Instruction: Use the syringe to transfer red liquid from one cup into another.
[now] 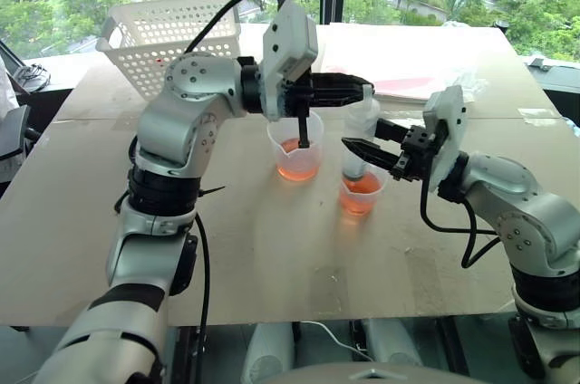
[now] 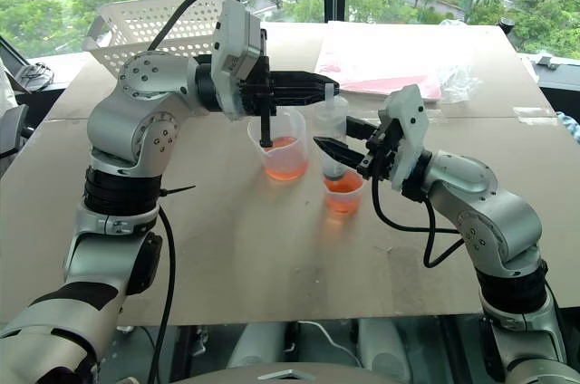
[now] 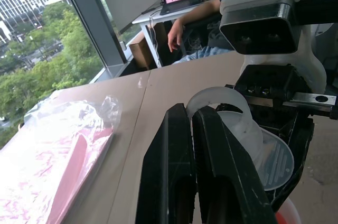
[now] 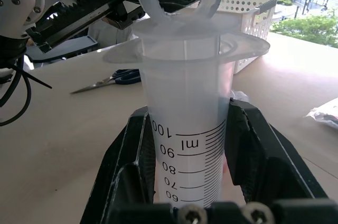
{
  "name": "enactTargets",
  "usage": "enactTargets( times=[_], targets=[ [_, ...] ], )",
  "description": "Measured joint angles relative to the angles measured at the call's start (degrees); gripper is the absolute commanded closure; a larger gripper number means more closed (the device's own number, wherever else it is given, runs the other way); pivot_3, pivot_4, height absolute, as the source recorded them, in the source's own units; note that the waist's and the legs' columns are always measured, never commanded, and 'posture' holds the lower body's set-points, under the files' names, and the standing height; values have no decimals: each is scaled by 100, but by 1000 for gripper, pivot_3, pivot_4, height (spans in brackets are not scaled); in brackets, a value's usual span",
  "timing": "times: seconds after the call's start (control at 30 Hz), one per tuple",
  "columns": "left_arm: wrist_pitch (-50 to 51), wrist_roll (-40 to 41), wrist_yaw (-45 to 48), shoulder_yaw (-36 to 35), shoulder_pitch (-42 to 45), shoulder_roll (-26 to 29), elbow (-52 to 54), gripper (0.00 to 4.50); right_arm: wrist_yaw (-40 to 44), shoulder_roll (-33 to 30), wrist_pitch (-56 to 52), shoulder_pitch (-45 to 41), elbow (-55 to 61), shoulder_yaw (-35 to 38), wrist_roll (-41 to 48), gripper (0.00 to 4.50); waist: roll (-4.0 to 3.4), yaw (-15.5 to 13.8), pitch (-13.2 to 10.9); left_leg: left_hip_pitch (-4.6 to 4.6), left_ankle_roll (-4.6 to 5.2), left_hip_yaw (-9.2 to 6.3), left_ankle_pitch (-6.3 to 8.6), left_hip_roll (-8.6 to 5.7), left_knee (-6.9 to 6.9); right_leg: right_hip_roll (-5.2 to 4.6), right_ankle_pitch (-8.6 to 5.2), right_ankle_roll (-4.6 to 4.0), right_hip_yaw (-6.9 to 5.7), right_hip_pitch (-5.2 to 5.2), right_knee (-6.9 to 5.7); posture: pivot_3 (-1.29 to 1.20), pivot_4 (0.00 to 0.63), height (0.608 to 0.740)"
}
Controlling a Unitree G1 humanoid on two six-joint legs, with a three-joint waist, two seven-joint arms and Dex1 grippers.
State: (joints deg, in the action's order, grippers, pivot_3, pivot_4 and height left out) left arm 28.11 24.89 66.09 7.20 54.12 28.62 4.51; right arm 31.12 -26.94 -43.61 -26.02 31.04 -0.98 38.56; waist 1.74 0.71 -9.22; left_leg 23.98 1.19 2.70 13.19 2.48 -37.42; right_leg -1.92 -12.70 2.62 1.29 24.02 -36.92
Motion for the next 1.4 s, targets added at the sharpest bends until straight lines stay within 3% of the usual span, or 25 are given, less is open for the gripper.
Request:
enactTargets(
  times=[0.1, 0.2, 0.27, 0.33, 0.4, 0.47, 0.67, 0.83, 1.4],
  targets=[
    [51, 39, -18, -56, -24, -74, 13, 4500, -40, -46, -11, 0, 35, 0, 48, 3096, 0, 0, 0, 0, 0, 1, 0, 0, 0, 0, 0, 0, 1, 0, 0, 0, 150, 740],
    [837, 704, -178, -435, -18, -260, 57, 3641, -97, -79, 4, -1, 197, 172, 103, 3096, 0, 3, 0, 1, 0, -4, 0, 0, 0, 0, 0, 1, -1, 0, 0, 0, 150, 740],
    [1296, 1099, -311, -643, 20, -313, 80, 2467, -166, -73, 21, -76, 228, 327, 157, 3100, 1, 5, 0, 0, 0, -6, 0, 0, -1, 0, 0, 2, -3, -2, 0, 0, 150, 740],
    [1629, 1357, -367, -732, 4, -192, 157, 1956, -307, -56, 51, -87, 212, 582, 216, 3110, 0, 8, 0, -2, 0, -5, 0, 0, -1, 0, 0, 1, -2, -3, -1, 0, 150, 740],
    [1983, 1620, -375, -881, -235, 158, 362, 1005, -397, -58, 80, -90, 211, 738, 258, 3112, -1, 54, 1, -12, 0, -8, 0, 2, 4, 1, 0, 1, 10, -2, -6, 0, 150, 740],
    [2084, 1707, -364, -945, -456, 406, 438, 492, -426, -67, 86, -104, 209, 814, 281, 3112, -1, 53, 1, -11, 0, -7, 0, 4, 4, 2, 0, 0, 3, -2, -7, 0, 150, 740],
    [1975, 1574, -385, -856, -1069, 779, 790, 492, -511, -78, 67, -234, 180, 829, 397, 3112, 0, -33, 0, -8, 0, 0, 0, 0, -2, -5, 0, -1, -3, -8, -5, 0, 150, 740],
    [1726, 1355, -740, -542, -919, 297, 709, 492, -531, -78, 20, -325, 183, 813, 505, 3112, 0, -58, 0, -9, 1, -2, 0, -5, -7, -7, 0, 0, -3, -19, 3, 0, 150, 740],
    [421, 375, -586, 240, -666, -281, 45, 492, -615, -202, 12, -147, 445, 817, 773, 3113, 0, -4, 0, -10, 1, -6, 0, -4, -1, -4, 0, 0, -4, -18, 3, 0, 150, 740]
  ],
)
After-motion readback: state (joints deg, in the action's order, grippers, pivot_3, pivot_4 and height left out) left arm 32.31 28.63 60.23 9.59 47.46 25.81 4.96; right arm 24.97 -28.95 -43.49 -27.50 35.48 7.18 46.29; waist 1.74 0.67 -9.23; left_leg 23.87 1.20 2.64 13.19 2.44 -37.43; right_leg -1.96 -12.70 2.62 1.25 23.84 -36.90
